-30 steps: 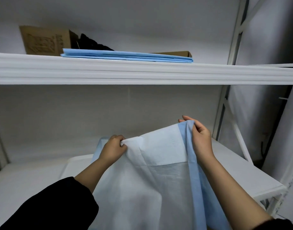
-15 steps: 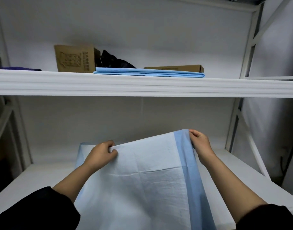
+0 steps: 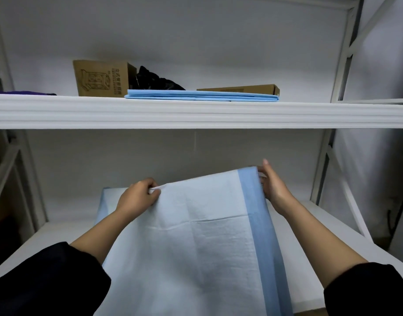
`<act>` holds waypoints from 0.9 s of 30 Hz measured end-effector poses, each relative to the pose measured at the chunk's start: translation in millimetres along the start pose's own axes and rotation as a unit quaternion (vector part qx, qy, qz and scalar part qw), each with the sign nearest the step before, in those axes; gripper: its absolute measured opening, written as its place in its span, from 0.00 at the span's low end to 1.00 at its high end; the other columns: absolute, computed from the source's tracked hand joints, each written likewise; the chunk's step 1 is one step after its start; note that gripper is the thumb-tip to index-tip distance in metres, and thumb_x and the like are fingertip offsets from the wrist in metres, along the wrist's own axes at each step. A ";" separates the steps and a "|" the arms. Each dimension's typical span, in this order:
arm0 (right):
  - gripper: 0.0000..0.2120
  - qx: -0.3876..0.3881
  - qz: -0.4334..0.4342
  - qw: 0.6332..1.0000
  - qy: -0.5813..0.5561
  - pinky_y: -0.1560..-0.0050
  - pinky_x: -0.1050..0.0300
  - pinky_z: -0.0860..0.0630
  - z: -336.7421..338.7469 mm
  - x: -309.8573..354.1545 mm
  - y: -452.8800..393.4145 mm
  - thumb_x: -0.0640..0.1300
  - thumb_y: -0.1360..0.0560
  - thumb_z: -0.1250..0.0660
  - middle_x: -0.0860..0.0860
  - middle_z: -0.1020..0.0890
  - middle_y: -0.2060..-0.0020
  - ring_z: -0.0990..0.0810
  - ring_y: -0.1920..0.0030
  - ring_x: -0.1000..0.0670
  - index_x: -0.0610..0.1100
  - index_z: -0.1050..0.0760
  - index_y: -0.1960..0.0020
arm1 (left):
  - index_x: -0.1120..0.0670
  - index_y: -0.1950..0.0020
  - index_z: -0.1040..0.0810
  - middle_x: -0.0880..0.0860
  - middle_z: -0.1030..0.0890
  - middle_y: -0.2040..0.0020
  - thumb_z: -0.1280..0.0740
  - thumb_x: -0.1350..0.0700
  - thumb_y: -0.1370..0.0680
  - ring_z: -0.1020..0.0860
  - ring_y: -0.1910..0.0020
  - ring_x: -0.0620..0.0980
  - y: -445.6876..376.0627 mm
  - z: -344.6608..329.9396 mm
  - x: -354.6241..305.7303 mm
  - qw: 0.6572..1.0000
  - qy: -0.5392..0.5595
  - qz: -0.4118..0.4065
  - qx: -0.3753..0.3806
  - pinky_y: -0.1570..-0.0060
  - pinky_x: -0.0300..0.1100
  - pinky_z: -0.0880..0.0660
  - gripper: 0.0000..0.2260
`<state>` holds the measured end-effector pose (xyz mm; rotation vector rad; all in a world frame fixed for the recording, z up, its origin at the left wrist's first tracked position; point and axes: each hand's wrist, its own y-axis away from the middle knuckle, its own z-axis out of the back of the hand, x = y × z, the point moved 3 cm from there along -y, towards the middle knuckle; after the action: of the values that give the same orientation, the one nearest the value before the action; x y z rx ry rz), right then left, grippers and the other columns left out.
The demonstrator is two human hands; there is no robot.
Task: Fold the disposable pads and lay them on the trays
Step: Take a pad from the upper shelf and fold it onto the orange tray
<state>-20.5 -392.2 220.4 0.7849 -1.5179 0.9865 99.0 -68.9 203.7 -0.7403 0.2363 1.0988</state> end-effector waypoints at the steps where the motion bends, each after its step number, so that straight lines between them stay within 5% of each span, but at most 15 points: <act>1: 0.14 0.004 0.008 0.999 0.034 0.56 0.59 0.25 1.2 0.7 0.2 0.56 0.22 0.40 0.50 0.17 0.54 0.19 0.57 0.53 0.47 0.24 0.46 | 0.49 0.59 0.24 0.46 0.19 0.66 0.37 0.54 0.25 0.22 0.61 0.48 -1.7 1.8 -2.7 1.000 -0.002 0.003 -0.005 0.64 0.42 0.28 0.04; 5: 0.03 -0.028 0.056 0.994 0.093 0.67 0.67 0.26 10.0 -1.8 0.1 0.41 0.24 0.33 0.50 0.20 0.63 0.22 0.67 0.57 0.41 0.25 0.55 | 0.48 0.59 0.24 0.46 0.19 0.66 0.37 0.53 0.25 0.22 0.62 0.48 -4.6 3.5 -9.4 1.000 -0.007 0.008 -0.011 0.63 0.43 0.27 0.04; 8: 0.11 -0.064 0.072 0.989 0.116 0.67 0.62 0.33 18.1 -1.5 -6.0 0.43 0.23 0.34 0.51 0.26 0.69 0.30 0.69 0.55 0.43 0.27 0.64 | 0.49 0.60 0.25 0.46 0.20 0.67 0.36 0.49 0.25 0.21 0.63 0.48 -4.2 2.7 -11.7 1.000 -0.007 0.010 -0.009 0.62 0.42 0.27 0.06; 16: 0.17 -0.126 0.080 0.976 0.157 0.68 0.58 0.41 30.3 -5.3 -13.5 0.47 0.20 0.39 0.49 0.33 0.70 0.37 0.68 0.51 0.44 0.34 0.67 | 0.49 0.60 0.27 0.47 0.19 0.70 0.36 0.46 0.24 0.21 0.64 0.47 2.5 -0.6 -18.9 1.000 0.000 -0.010 -0.021 0.65 0.42 0.29 0.09; 19: 0.09 -0.239 0.095 0.929 0.267 0.54 0.52 0.31 28.2 -5.5 -10.1 0.47 0.21 0.41 0.46 0.21 0.56 0.25 0.53 0.43 0.44 0.25 0.52 | 0.48 0.59 0.26 0.46 0.20 0.69 0.37 0.49 0.23 0.22 0.64 0.45 5.4 -1.7 -26.5 0.999 0.002 -0.031 -0.029 0.66 0.41 0.30 0.06; 21: 0.15 -0.284 0.182 0.868 0.365 0.41 0.48 0.33 9.3 -0.1 -1.2 0.45 0.23 0.39 0.46 0.23 0.41 0.27 0.40 0.42 0.45 0.28 0.37 | 0.49 0.58 0.25 0.46 0.20 0.69 0.37 0.49 0.23 0.22 0.64 0.47 6.2 -4.4 -34.2 0.998 -0.008 -0.039 -0.052 0.67 0.41 0.32 0.06; 24: 0.19 -0.127 0.378 0.777 0.488 0.42 0.49 0.34 -59.3 9.8 15.7 0.46 0.26 0.43 0.46 0.21 0.44 0.24 0.42 0.43 0.44 0.25 0.38 | 0.49 0.56 0.23 0.47 0.18 0.61 0.37 0.48 0.24 0.21 0.58 0.51 6.6 -11.7 -49.5 0.993 -0.058 -0.058 -0.083 0.64 0.42 0.31 0.06; 27: 0.21 0.041 0.408 0.710 0.573 0.35 0.51 0.39 -119.4 2.4 20.9 0.45 0.27 0.45 0.48 0.22 0.42 0.26 0.39 0.45 0.45 0.28 0.35 | 0.49 0.53 0.22 0.49 0.17 0.54 0.37 0.46 0.24 0.20 0.51 0.53 8.5 -20.8 -68.3 0.984 -0.114 -0.102 -0.094 0.61 0.42 0.30 0.08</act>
<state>12.1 -275.5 224.4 -0.5678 -0.6039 1.7277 64.0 -129.5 220.2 -0.7791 -0.1377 1.0076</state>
